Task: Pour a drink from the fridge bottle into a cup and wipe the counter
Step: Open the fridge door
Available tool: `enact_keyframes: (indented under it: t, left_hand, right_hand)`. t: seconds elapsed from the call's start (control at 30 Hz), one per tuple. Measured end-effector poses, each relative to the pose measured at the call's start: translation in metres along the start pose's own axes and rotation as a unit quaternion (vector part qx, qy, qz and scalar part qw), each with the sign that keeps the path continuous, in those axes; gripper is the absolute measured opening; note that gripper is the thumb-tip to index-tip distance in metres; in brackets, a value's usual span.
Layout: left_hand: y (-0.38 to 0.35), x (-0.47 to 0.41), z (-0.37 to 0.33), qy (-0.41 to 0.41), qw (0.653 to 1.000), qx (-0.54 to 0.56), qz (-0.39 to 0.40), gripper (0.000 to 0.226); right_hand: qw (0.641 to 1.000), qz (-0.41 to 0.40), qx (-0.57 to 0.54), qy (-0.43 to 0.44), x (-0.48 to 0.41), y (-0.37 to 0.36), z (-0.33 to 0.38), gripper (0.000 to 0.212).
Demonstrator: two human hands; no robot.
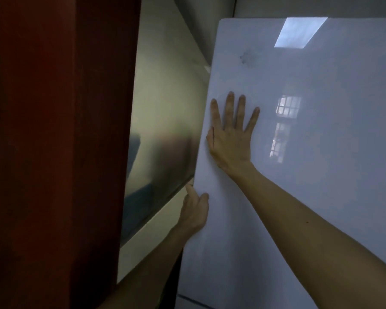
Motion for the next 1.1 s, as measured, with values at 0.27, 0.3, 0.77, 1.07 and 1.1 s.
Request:
enact_keyframes:
  t: [0.27,0.3,0.77,1.07,1.1]
  left_hand:
    - [-0.002,0.0,0.006,0.04,0.998,0.033,-0.033,0.037]
    - [-0.003,0.0,0.007,0.045,0.998,0.041,-0.033,0.037]
    - [-0.001,-0.005,0.014,0.136,0.99,0.023,-0.017,0.042]
    - [0.002,0.009,0.013,0.139,0.988,-0.031,-0.056,0.055]
    - [0.003,0.011,0.014,0.136,0.988,-0.038,-0.062,0.055]
  right_hand:
    - [1.0,-0.016,0.014,-0.014,-0.001,-0.002,0.001,0.063]
    - [1.0,-0.016,0.017,-0.015,-0.001,-0.001,0.002,0.063]
    - [0.999,-0.002,0.022,-0.024,-0.001,0.002,0.004,0.062]
    - [0.999,-0.012,0.035,-0.039,0.001,0.019,0.011,0.06]
    - [0.998,-0.01,0.037,-0.041,0.001,0.021,0.012,0.06]
Point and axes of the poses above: each hand's wrist, its own x-axis away from the middle knuckle, its own y-axis out of the back of the hand, z = x × y, the point moved 6 cm from there along -x, towards the middle knuckle, and after that the axes turned 15 degrees about y, right-handed, at the moved point
